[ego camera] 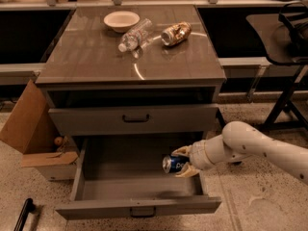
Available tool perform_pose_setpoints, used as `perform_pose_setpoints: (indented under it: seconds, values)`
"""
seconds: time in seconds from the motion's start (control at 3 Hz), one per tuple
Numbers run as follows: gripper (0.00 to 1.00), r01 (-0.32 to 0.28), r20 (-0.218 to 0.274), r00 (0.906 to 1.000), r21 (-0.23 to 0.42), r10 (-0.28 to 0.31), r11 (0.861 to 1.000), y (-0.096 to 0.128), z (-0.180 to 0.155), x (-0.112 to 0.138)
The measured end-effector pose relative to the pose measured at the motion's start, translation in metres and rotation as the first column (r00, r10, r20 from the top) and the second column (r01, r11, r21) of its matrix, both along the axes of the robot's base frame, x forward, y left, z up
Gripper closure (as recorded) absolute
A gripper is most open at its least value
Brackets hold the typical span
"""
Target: Pick pepsi can from middle drawer and place on counter
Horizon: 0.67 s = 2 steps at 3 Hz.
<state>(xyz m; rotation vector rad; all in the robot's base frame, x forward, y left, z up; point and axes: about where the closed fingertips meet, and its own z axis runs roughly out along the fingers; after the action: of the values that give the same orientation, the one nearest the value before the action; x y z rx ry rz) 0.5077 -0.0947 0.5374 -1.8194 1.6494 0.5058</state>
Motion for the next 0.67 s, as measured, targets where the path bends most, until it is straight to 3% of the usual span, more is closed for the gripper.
perform_pose_setpoints:
  seconds: [0.33,0.67]
  values:
    - [1.00,-0.072,-0.029,0.9969,0.014,0.073,0.997,-0.0033,0.0065,-0.0174]
    - [1.00,-0.072,-0.030,0.9969,0.014,0.072,0.997,-0.0032,0.0066,-0.0176]
